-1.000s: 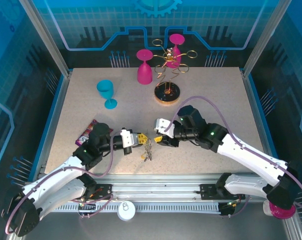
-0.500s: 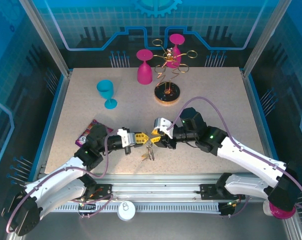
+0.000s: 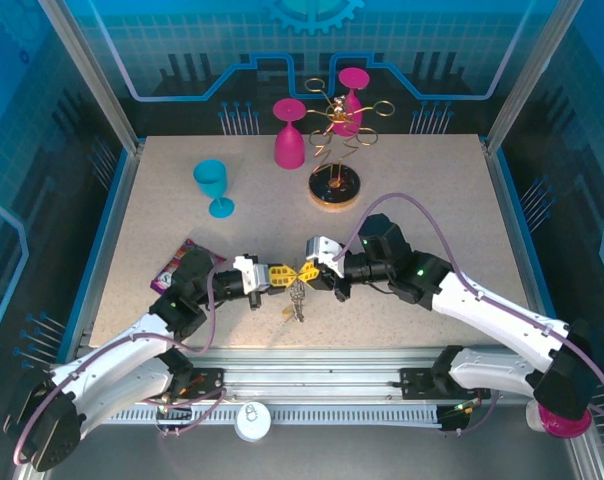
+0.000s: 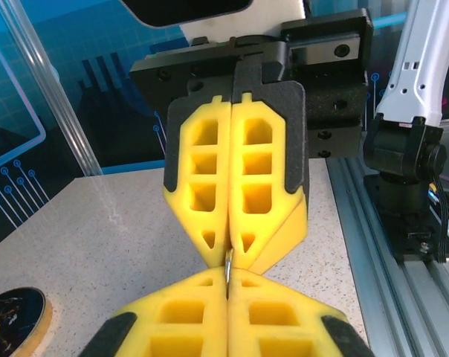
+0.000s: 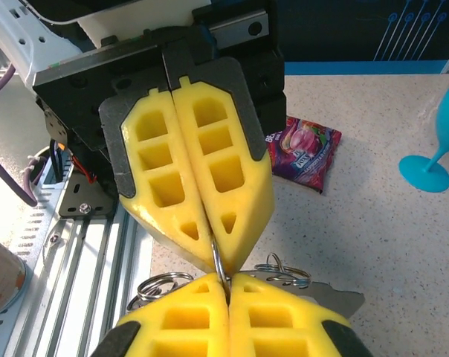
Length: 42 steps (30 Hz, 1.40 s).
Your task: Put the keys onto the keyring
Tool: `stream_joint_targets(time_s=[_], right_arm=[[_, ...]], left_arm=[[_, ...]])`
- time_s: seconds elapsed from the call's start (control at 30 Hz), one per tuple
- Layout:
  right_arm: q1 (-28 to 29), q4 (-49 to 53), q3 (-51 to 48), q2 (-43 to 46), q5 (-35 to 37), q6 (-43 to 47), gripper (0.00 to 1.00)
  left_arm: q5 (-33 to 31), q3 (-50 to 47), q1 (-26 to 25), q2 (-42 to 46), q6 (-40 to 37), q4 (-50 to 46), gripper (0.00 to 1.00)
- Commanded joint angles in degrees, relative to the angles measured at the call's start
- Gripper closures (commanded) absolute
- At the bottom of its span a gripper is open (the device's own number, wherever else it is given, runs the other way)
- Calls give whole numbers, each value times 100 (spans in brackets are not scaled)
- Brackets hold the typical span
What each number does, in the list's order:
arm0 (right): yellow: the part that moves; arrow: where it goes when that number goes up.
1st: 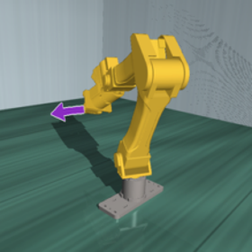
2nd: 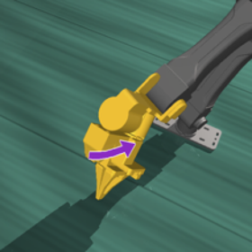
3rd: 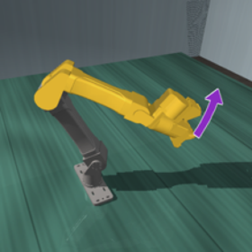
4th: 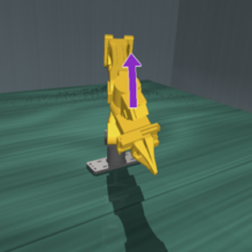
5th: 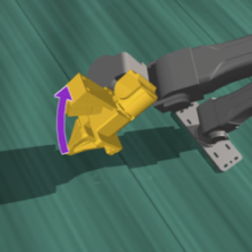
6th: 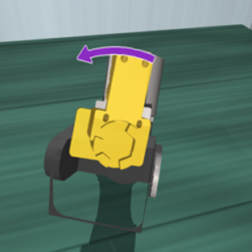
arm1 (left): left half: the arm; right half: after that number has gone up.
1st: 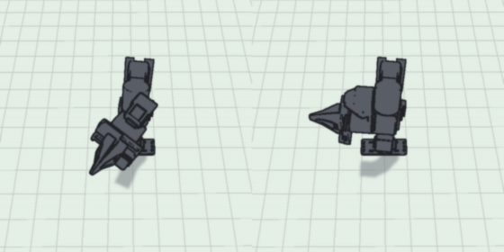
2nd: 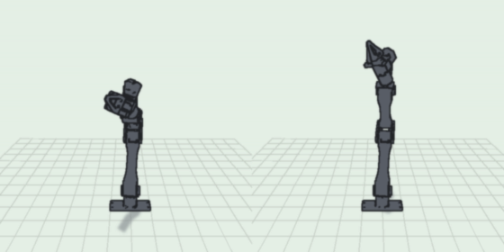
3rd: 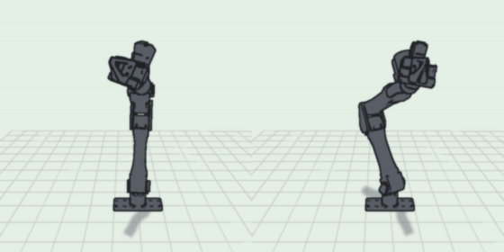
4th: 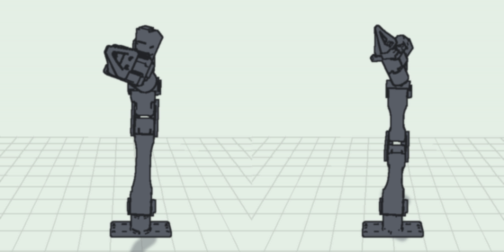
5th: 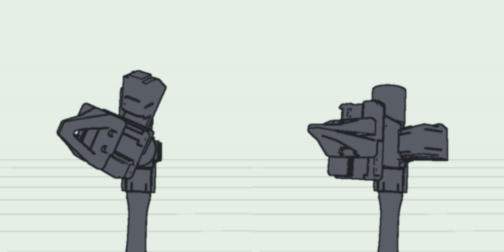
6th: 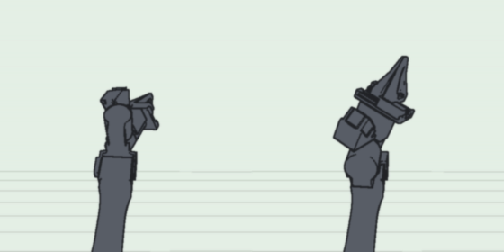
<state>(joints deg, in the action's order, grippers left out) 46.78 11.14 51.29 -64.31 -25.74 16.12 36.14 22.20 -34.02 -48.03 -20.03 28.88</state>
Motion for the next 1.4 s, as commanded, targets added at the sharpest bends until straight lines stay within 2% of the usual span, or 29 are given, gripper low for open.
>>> stream_joint_targets(time_s=[0.0,0.13,0.23,0.4,0.67,0.87,1.0,1.03,1.2,1.37], right_arm=[[19,440,382,-54,141,315,100],[130,1393,817,-221,573,863,100],[240,2015,1201,-434,891,1159,100],[448,2727,1800,-842,1282,1490,100],[731,3136,2364,-1347,1651,1778,100],[832,3013,2498,-1469,1543,1765,100],[778,2677,2323,-1275,1382,1542,100],[726,2526,2222,-1167,1362,1403,100],[239,1642,1343,-404,1065,478,74],[-14,948,536,71,637,-270,70]], left_arm=[[-206,38,-26,83,-235,-27,84],[-493,357,-26,137,-913,-1152,82],[-611,516,-27,124,-1195,-1641,81],[-654,659,-28,78,-1310,-1918,80],[-538,718,-30,35,-1266,-1989,81],[-482,729,-27,22,-1249,-1999,88],[-442,727,-28,23,-1240,-1992,100],[-437,714,-26,46,-1240,-1981,100],[-348,474,-25,196,-1133,-1508,100],[-190,235,-18,278,-978,-916,100]])
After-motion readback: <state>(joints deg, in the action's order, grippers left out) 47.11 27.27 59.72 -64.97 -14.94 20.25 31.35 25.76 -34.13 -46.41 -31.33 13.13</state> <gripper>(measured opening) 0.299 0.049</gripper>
